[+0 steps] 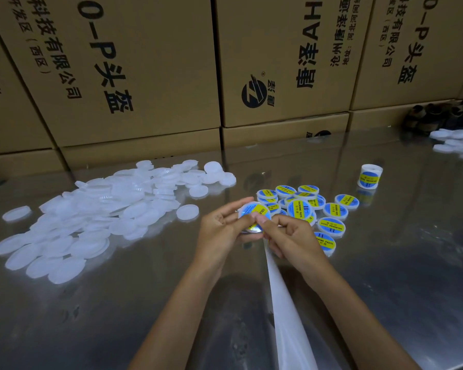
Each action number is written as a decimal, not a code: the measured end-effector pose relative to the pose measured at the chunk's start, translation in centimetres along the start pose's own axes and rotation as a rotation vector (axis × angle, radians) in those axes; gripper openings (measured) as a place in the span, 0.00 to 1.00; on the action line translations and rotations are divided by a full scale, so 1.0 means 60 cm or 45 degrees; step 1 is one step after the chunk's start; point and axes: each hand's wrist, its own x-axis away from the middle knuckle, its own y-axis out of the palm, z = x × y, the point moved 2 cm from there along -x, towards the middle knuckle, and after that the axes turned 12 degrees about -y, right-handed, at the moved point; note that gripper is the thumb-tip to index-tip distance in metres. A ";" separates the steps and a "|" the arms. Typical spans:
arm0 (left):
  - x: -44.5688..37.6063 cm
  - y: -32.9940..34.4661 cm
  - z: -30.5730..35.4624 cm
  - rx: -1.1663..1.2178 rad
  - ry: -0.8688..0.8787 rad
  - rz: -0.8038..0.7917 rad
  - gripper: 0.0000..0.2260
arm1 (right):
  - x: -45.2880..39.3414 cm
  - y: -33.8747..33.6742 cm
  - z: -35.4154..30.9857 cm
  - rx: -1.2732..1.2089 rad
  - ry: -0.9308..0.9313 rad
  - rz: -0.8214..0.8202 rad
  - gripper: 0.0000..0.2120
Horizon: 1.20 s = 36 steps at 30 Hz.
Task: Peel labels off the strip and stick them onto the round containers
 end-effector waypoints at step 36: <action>-0.076 -0.167 -0.035 -1.801 0.042 0.778 0.18 | 0.005 -0.022 0.029 1.152 -0.166 0.294 0.08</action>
